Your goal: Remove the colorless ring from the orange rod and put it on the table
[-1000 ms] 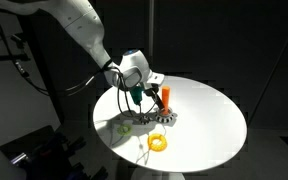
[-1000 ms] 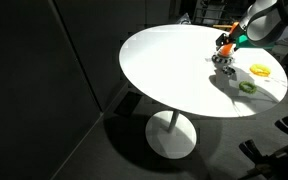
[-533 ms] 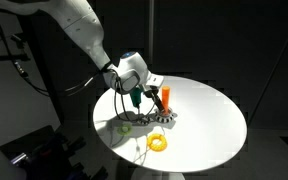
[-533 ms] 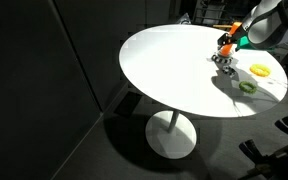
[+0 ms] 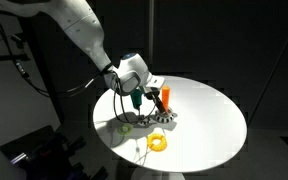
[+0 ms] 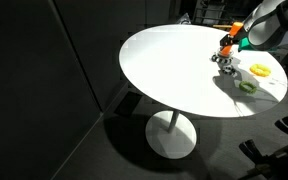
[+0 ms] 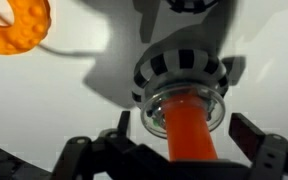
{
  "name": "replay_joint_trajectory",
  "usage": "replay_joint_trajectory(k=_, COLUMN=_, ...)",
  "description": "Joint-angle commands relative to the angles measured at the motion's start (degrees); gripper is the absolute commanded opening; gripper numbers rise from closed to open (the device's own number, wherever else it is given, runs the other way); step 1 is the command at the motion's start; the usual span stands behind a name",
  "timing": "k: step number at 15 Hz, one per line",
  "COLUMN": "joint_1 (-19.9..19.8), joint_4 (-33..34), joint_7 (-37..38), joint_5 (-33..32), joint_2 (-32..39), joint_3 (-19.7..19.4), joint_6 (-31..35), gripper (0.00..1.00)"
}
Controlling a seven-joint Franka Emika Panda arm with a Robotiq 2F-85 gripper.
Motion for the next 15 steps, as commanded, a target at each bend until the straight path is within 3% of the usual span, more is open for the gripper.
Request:
replay_joint_trajectory(k=1, joint_1=1.6, joint_4=-0.5, joint_7=-1.3, joint_5=1.7, joint_2=0.7, joint_3=-1.2, joint_6=1.2, gripper=1.00)
replay_joint_trajectory(k=15, joint_1=4.1, joint_4=-0.1, joint_7=-1.4, joint_5=4.4, joint_2=3.3, joint_3=-3.1, joint_6=3.4, gripper=1.00)
